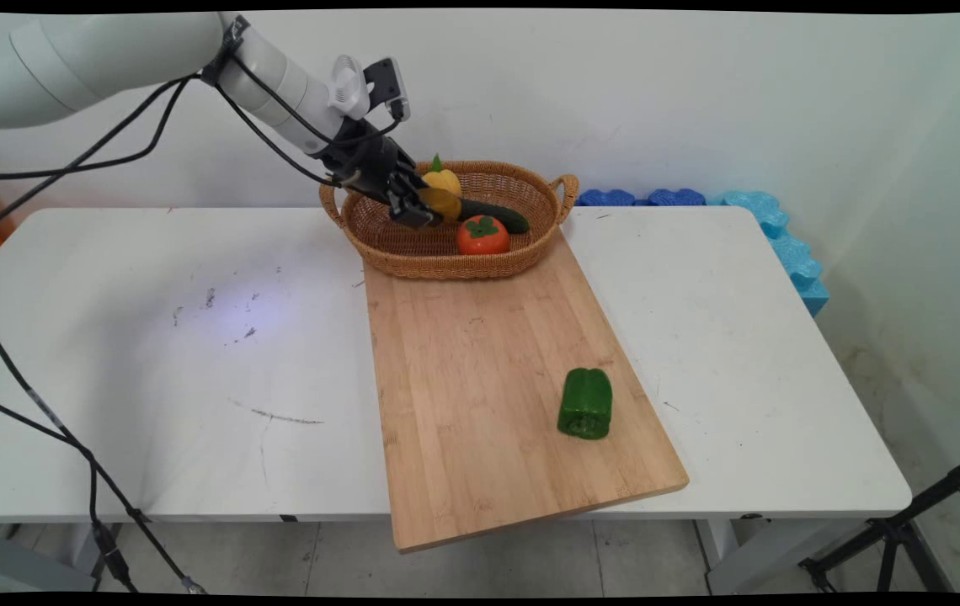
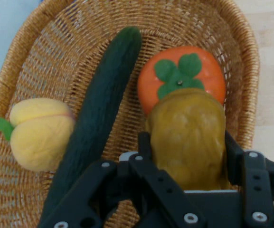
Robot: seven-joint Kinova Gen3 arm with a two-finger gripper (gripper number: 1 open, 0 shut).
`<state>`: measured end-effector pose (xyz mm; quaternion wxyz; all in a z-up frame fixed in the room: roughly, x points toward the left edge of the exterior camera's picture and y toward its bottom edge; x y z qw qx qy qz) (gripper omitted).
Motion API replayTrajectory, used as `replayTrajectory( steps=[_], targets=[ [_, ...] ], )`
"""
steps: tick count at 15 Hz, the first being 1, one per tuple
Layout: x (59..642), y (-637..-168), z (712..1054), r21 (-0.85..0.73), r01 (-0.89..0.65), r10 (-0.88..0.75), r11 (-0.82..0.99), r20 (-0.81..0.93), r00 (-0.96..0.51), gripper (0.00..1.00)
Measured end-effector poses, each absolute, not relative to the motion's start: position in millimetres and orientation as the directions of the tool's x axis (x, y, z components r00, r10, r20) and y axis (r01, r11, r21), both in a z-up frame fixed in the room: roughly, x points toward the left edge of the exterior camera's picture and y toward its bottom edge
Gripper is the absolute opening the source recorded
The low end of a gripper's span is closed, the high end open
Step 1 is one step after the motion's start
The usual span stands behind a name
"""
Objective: Place the picked object in the vegetable basket
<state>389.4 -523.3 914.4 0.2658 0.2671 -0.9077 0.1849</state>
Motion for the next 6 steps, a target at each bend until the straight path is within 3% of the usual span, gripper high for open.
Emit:
replayTrajectory(
  steps=[2, 3, 6],
  targets=[
    [392.8, -525.7, 911.9, -0.197, -0.588, -0.391, 0.785, 0.579, -0.716, 0.00],
    [394.2, -526.5, 910.8, -0.198, -0.590, -0.392, 0.783, 0.578, -0.715, 1.00],
    [397.0, -528.0, 908.8, -0.201, -0.592, -0.394, 0.781, 0.577, -0.716, 1.00]
  ],
)
